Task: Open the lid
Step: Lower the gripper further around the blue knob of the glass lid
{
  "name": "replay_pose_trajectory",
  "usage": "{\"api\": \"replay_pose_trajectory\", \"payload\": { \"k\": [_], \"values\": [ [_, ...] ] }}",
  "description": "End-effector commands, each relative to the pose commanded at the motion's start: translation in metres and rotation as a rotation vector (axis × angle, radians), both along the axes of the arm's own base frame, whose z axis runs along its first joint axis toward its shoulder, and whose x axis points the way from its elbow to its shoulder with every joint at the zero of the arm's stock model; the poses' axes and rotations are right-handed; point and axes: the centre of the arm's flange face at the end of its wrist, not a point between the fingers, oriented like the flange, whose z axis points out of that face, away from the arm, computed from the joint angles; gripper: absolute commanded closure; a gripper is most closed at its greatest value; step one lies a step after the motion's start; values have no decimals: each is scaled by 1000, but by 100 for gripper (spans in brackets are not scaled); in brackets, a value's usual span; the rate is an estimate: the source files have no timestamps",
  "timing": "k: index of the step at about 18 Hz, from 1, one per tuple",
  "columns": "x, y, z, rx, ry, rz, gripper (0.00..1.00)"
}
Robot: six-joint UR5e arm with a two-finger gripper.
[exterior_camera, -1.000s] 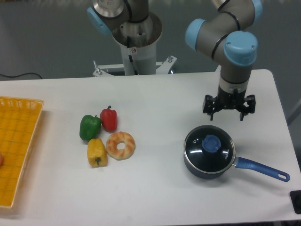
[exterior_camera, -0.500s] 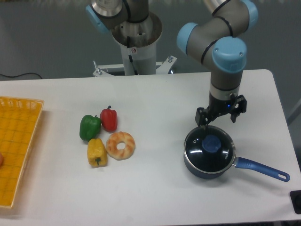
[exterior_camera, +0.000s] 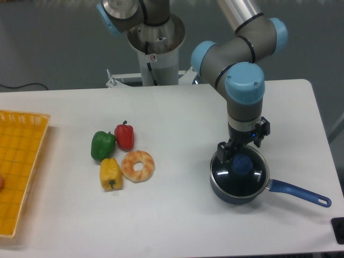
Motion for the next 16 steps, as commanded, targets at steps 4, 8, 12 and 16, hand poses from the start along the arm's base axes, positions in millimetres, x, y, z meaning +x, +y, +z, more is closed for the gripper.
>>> {"api": "replay_pose_trajectory", "payload": {
  "k": [4,8,12,16],
  "values": [
    [-6,3,-7,20,-3,73,0],
    [-11,3,-8,44,-11,126,0],
    [-13,4,-16,53,-30,140,0],
    [-14,5,-25,49,-37,156,0]
  ]
}}
